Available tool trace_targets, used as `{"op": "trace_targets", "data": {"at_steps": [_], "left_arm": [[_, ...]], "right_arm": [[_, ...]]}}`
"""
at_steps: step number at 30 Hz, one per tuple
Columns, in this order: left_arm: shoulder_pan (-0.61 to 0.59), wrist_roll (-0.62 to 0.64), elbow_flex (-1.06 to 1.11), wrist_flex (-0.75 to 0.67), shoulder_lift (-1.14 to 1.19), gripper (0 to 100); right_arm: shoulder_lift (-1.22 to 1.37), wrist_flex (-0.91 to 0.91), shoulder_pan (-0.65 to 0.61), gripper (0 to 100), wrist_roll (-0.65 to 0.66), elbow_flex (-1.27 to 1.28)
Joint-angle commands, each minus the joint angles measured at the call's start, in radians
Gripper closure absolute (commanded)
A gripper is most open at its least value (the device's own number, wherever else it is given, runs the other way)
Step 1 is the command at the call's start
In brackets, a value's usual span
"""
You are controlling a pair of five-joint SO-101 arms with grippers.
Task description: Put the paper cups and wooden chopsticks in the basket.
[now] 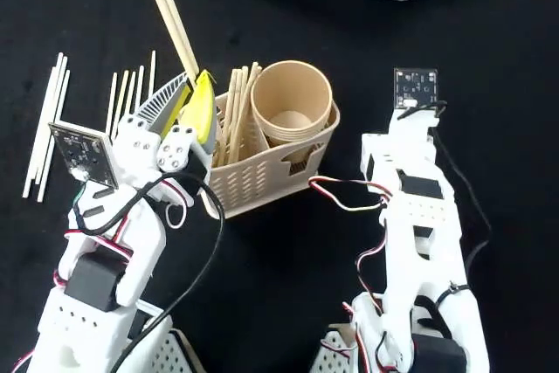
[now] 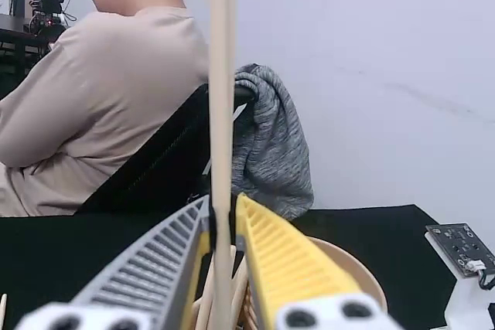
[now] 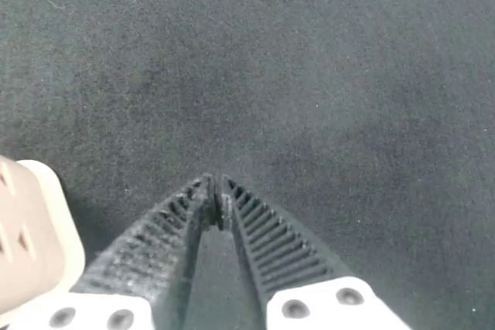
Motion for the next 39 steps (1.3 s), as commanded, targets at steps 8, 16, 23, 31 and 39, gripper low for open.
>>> {"op": "trace_targets", "data": {"at_steps": [8, 16, 23, 31, 39], "left_arm": [[-0.002, 0.005, -0.015, 0.068, 0.003, 87], [-0.087, 0.003, -0.153, 0.215, 0.000, 87], [-0.390, 0.002, -0.483, 0.562, 0.014, 87], [-0.564, -0.184, -0.545, 0.707, 0.339, 87], [-0.561, -0.457, -0.591, 0.729, 0.839, 87]], "right_arm": [[-0.005, -0.020, -0.009, 98.6, 0.008, -0.010], [-0.005, -0.020, -0.009, 98.6, 0.008, -0.010], [-0.005, -0.020, -0.009, 98.6, 0.008, -0.010], [-0.004, -0.020, -0.009, 98.6, 0.008, -0.010], [-0.004, -0.020, -0.009, 98.6, 0.008, -0.010]]}}
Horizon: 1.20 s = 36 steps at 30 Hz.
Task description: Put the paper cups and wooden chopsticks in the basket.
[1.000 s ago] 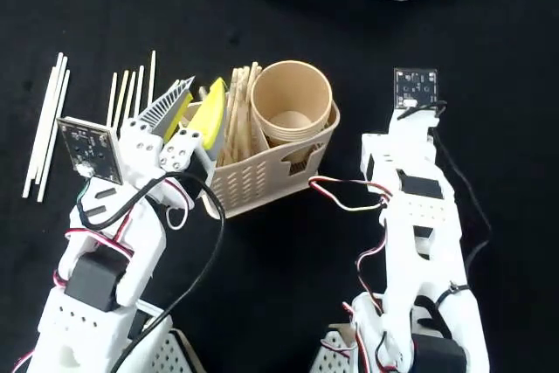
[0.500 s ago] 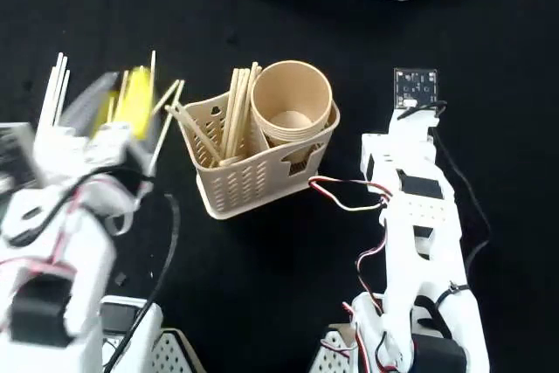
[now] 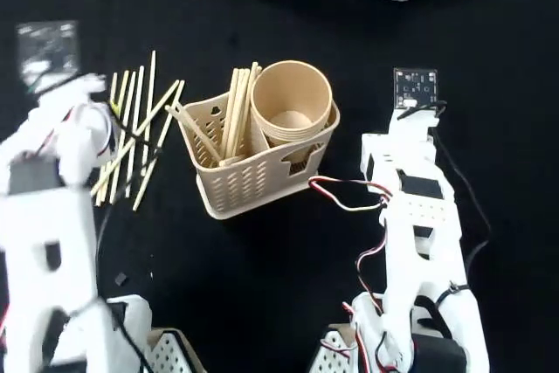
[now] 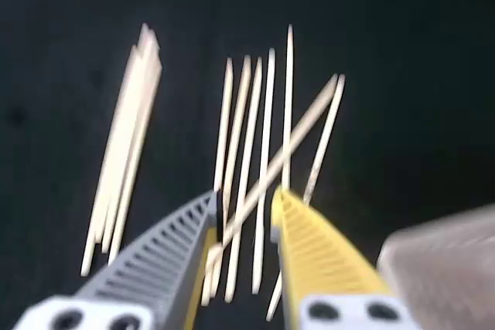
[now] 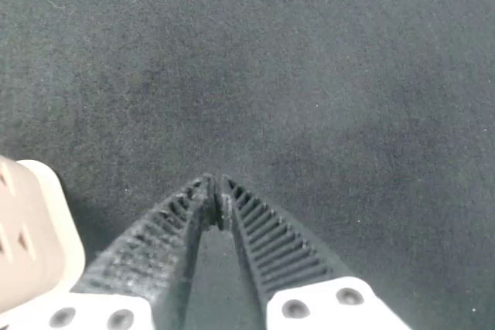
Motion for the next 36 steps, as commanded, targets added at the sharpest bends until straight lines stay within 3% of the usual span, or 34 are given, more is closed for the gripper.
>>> {"op": "trace_targets", "data": {"at_steps": [1, 7, 19, 21, 26, 36], "left_arm": [[-0.012, -0.129, -0.099, 0.006, 0.269, 87], [-0.008, -0.204, -0.213, 0.006, 0.601, 80], [-0.051, -0.215, -0.501, 0.009, 1.073, 80], [-0.053, -0.218, -0.518, 0.009, 1.115, 82], [-0.045, -0.219, -0.567, 0.060, 1.134, 97], [-0.033, -0.216, -0.578, 0.137, 1.119, 97]], "right_arm": [[-0.004, -0.020, -0.009, 98.6, 0.008, -0.010], [-0.004, -0.020, -0.009, 98.6, 0.008, -0.010], [-0.004, -0.020, -0.009, 98.6, 0.008, -0.010], [-0.004, -0.020, -0.009, 98.6, 0.008, -0.010], [-0.004, -0.020, -0.009, 98.6, 0.008, -0.010], [-0.004, -0.020, -0.009, 98.6, 0.008, -0.010]]}}
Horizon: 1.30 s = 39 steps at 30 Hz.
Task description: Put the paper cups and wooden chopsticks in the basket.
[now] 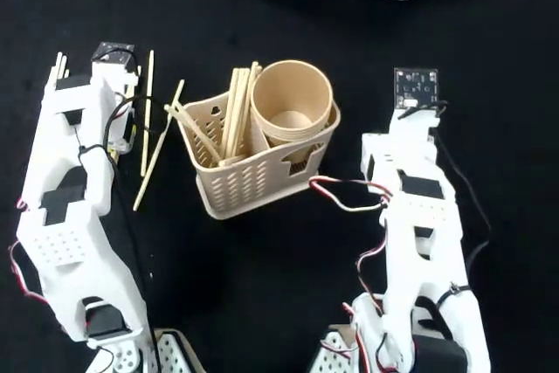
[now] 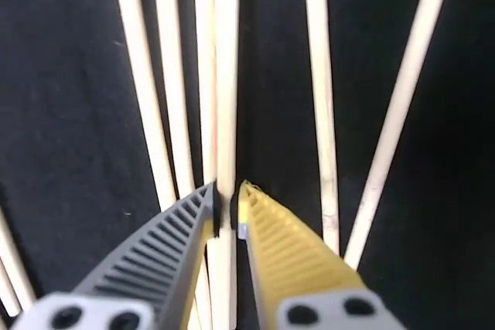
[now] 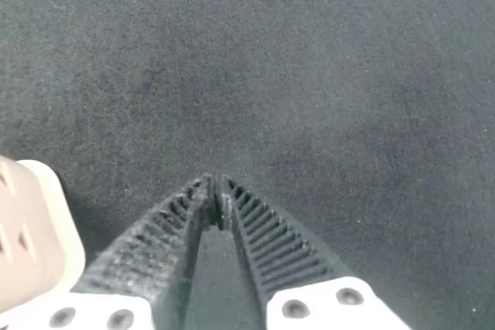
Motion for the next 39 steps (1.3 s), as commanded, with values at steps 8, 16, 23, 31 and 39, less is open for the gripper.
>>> {"op": "trace_targets", "data": {"at_steps": [8, 16, 23, 31, 39], "left_arm": [[0.053, 0.011, -0.016, 0.209, -0.261, 97], [0.053, 0.051, 0.226, 0.106, -0.634, 97], [0.050, 0.152, 0.521, -0.109, -1.030, 97], [0.056, 0.331, 0.720, -0.290, -1.482, 97], [0.056, 0.404, 0.967, -0.433, -1.895, 97]], "right_arm": [[-0.004, -0.020, -0.009, 98.6, 0.009, -0.010], [-0.004, -0.020, -0.009, 98.6, 0.009, -0.010], [-0.004, -0.020, -0.009, 98.6, 0.009, -0.010], [-0.004, -0.020, -0.009, 98.6, 0.009, -0.010], [-0.002, -0.020, -0.014, 98.6, 0.009, -0.008]]}}
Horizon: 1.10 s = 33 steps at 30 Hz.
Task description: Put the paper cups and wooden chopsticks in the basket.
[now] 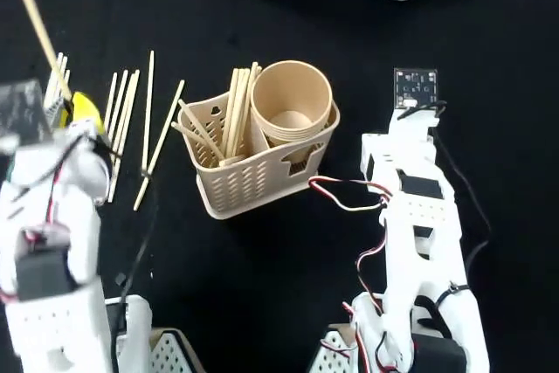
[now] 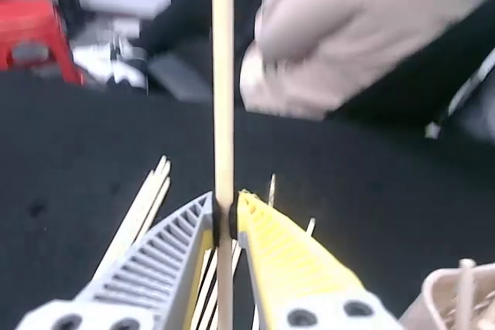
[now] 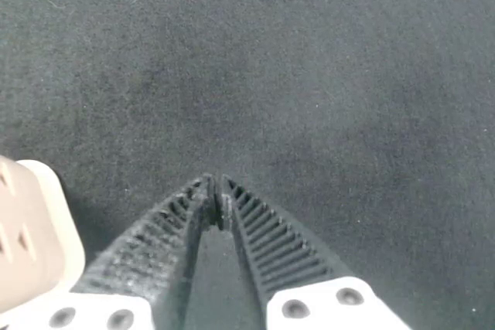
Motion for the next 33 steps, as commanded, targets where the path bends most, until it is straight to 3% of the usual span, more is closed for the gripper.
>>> {"op": "trace_targets", "data": {"at_steps": [1, 7, 12, 20, 28, 33], "left_arm": [[0.019, 0.020, 0.130, -0.130, -0.247, 97], [0.156, 0.018, 0.317, -0.334, -0.499, 97], [0.246, 0.014, 0.371, -0.379, -0.574, 97], [0.269, 0.018, 0.254, -0.381, -0.571, 97], [0.472, 0.018, 0.171, -0.391, -0.537, 97], [0.553, 0.018, 0.110, -0.482, -0.299, 97]], "right_arm": [[-0.001, -0.020, -0.014, 98.6, 0.009, -0.008], [0.001, -0.020, -0.014, 98.6, 0.009, -0.010], [0.001, -0.020, -0.014, 98.6, 0.009, -0.010], [0.001, -0.020, -0.014, 98.6, 0.009, -0.010], [0.001, -0.020, -0.014, 98.6, 0.009, -0.010], [0.001, -0.020, -0.014, 98.6, 0.009, -0.010]]}}
